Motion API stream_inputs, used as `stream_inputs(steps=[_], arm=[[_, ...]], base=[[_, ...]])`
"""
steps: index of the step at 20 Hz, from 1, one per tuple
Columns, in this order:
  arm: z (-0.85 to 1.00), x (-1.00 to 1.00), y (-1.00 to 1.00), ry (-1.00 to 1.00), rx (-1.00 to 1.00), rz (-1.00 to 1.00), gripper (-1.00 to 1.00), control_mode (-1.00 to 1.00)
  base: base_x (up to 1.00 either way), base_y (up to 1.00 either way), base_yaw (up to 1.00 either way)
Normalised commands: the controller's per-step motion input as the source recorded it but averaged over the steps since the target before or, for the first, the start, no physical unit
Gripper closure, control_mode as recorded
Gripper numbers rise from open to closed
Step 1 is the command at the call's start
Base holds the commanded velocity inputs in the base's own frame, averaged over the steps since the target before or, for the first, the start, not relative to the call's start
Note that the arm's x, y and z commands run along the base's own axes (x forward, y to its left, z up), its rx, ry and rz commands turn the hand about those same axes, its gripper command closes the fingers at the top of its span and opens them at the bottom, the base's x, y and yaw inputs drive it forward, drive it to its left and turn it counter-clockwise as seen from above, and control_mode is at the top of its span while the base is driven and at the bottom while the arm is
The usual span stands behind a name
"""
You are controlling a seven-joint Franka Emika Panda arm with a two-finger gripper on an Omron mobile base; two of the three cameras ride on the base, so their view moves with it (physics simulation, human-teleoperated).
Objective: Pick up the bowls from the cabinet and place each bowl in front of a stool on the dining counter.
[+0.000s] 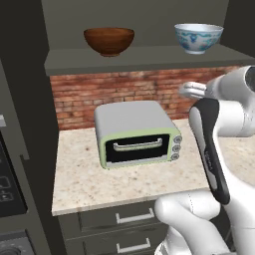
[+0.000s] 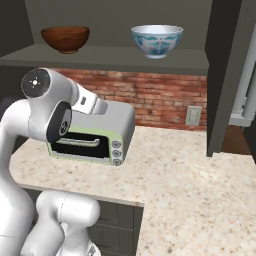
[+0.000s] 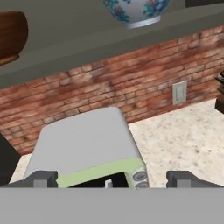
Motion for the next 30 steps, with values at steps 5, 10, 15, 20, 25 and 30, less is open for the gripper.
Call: stream_inputs(steps=[5, 10, 15, 20, 25, 30], arm=[[0.44, -0.02, 0.15, -0.03, 0.15, 0.02, -1.0, -1.0], [0.33, 0.0, 0.35, 0.0, 0.07, 0.08, -1.0, -1.0], [0.3, -0.01, 0.5, 0.0, 0.02, 0.03, -1.0, -1.0], [0.34, 0.0, 0.47, 0.0, 0.04, 0.0, -1.0, -1.0], [0.37, 0.0, 0.37, -0.01, 0.11, 0.0, -1.0, -1.0], [0.42, 0.0, 0.24, -0.02, 0.14, 0.0, -1.0, -1.0]], base=[[0.0, 0.0, 0.0], [0.0, 0.0, 0.0], [0.0, 0.0, 0.0], [0.0, 0.0, 0.0], [0.0, 0.0, 0.0], [0.0, 0.0, 0.0]])
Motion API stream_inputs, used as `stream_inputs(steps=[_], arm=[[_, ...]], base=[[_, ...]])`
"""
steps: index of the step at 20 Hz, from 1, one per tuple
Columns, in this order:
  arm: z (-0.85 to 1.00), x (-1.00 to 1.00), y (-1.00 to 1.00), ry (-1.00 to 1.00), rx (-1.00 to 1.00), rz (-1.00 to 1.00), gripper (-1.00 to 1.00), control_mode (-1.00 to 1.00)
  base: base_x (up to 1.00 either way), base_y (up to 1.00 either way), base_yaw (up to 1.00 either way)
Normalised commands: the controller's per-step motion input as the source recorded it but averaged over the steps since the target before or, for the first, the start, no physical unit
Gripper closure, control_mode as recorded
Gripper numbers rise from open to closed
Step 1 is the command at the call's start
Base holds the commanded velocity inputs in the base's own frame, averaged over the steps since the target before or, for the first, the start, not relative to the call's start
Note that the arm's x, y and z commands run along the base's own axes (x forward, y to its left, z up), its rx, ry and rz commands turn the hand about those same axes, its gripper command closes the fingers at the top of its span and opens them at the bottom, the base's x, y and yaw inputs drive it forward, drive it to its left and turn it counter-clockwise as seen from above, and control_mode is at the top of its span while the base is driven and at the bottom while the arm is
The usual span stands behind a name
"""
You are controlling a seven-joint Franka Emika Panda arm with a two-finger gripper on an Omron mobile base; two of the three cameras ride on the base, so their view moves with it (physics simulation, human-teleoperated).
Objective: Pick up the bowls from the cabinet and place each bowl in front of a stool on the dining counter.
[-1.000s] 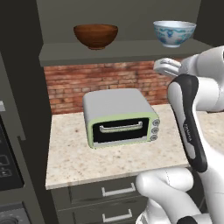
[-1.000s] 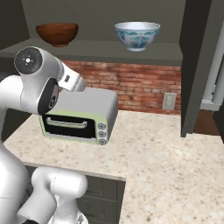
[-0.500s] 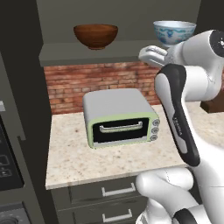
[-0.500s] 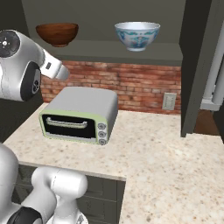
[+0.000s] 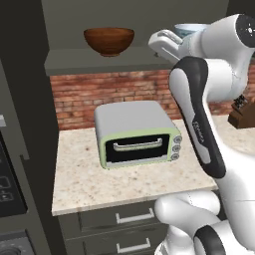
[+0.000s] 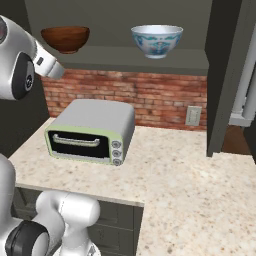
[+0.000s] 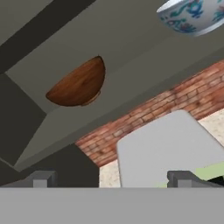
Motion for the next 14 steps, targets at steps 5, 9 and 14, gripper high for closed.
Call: stream_inputs(steps=[5, 9, 14], arm=[[0.26, 0.05, 0.2, 0.0, 0.03, 0.01, -1.0, -1.0], [0.01, 0.38, 0.0, 0.02, 0.0, 0.04, -1.0, -1.0], [0.0, 0.63, 0.0, 0.0, 0.0, 0.01, -1.0, -1.0]], base=[[0.0, 0.0, 0.0], [0.0, 0.0, 0.0], [0.0, 0.0, 0.0]])
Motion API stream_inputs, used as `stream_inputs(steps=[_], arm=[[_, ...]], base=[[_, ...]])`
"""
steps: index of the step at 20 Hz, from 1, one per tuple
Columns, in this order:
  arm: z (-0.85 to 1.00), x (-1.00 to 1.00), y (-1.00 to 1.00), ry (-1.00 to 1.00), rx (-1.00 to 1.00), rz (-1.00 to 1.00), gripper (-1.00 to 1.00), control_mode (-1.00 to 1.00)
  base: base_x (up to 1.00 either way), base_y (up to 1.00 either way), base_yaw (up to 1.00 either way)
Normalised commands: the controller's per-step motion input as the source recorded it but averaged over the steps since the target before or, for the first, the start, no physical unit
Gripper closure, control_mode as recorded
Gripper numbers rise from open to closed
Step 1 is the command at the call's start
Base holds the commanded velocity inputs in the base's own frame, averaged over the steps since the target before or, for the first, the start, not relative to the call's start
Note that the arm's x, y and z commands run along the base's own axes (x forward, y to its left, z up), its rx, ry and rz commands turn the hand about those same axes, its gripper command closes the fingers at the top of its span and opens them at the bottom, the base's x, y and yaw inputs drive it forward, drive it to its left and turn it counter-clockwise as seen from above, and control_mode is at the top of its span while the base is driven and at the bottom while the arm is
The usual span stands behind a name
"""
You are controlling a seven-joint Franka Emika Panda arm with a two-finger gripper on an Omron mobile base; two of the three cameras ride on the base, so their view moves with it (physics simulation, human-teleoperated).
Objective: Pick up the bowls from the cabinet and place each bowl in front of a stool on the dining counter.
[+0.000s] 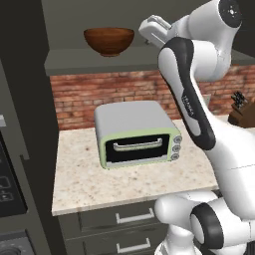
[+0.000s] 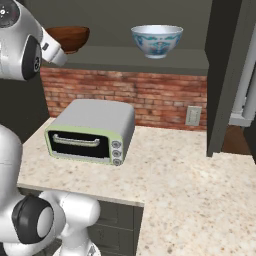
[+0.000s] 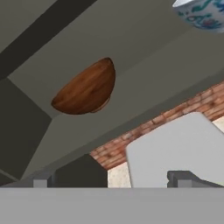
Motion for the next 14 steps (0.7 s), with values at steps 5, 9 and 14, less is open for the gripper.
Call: stream_inputs(steps=[5, 9, 14], arm=[[0.0, 0.59, 0.07, 0.0, 0.0, 0.0, -1.0, -1.0], [0.0, 0.49, 0.22, 0.02, 0.0, 0.0, -1.0, -1.0], [0.03, 0.49, 0.22, 0.15, 0.0, 0.0, -1.0, -1.0]], base=[[0.0, 0.0, 0.0], [0.0, 0.0, 0.0], [0.0, 0.0, 0.0]])
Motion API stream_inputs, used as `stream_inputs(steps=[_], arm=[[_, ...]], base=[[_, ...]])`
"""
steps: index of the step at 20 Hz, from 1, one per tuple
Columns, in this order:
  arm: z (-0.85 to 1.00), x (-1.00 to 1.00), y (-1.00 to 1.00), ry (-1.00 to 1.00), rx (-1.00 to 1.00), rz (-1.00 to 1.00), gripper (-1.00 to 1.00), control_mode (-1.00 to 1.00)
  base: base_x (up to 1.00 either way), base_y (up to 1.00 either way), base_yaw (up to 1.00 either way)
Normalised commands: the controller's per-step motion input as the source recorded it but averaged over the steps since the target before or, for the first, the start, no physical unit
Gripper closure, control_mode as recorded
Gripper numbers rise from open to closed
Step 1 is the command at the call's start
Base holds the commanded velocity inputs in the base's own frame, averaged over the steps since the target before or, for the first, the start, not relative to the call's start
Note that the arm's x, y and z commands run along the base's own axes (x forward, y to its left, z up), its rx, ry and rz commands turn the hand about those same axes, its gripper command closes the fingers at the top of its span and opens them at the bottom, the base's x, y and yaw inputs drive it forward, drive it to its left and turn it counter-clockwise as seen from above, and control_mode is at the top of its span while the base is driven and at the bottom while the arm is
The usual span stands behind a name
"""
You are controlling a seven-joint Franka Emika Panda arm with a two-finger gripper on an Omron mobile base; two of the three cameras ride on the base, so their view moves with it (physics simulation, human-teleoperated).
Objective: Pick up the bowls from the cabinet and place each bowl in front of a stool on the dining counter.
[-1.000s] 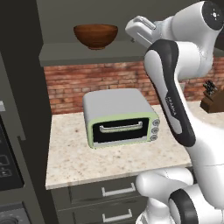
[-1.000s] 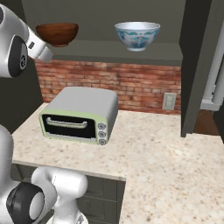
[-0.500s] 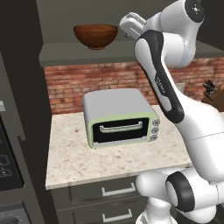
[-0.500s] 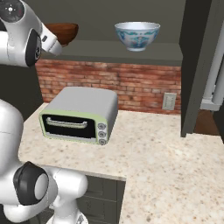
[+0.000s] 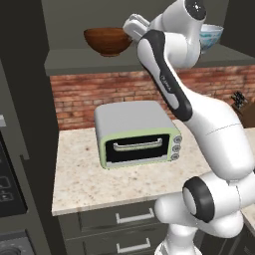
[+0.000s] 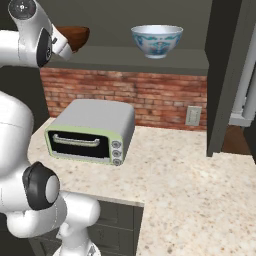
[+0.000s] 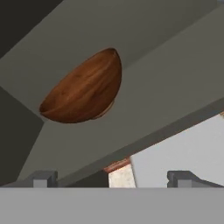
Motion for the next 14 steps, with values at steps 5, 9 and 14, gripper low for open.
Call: stream_inputs(steps=[5, 9, 14], arm=[[0.15, 0.47, 0.16, 0.16, -0.02, 0.0, -1.0, -1.0], [0.16, 0.24, 0.19, 0.0, -0.06, 0.0, -1.0, -1.0], [0.01, 0.31, 0.18, 0.01, -0.04, 0.0, -1.0, -1.0]], base=[[0.0, 0.0, 0.0], [0.0, 0.0, 0.0], [0.0, 0.0, 0.0]])
